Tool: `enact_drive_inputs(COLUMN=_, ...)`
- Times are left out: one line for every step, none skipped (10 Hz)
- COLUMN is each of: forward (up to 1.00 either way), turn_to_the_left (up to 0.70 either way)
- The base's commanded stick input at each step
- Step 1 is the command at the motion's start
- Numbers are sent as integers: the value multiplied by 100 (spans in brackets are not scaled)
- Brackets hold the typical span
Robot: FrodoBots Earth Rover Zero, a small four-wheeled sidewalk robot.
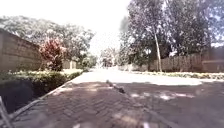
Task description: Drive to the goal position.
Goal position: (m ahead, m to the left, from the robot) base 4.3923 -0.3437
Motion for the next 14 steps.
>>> enact_drive_inputs(forward=70, turn_to_the_left=35)
enact_drive_inputs(forward=70, turn_to_the_left=35)
enact_drive_inputs(forward=70, turn_to_the_left=35)
enact_drive_inputs(forward=70, turn_to_the_left=28)
enact_drive_inputs(forward=70, turn_to_the_left=12)
enact_drive_inputs(forward=70, turn_to_the_left=1)
enact_drive_inputs(forward=70, turn_to_the_left=5)
enact_drive_inputs(forward=70, turn_to_the_left=9)
enact_drive_inputs(forward=70, turn_to_the_left=13)
enact_drive_inputs(forward=70, turn_to_the_left=17)
enact_drive_inputs(forward=70, turn_to_the_left=21)
enact_drive_inputs(forward=70, turn_to_the_left=24)
enact_drive_inputs(forward=70, turn_to_the_left=28)
enact_drive_inputs(forward=70, turn_to_the_left=32)
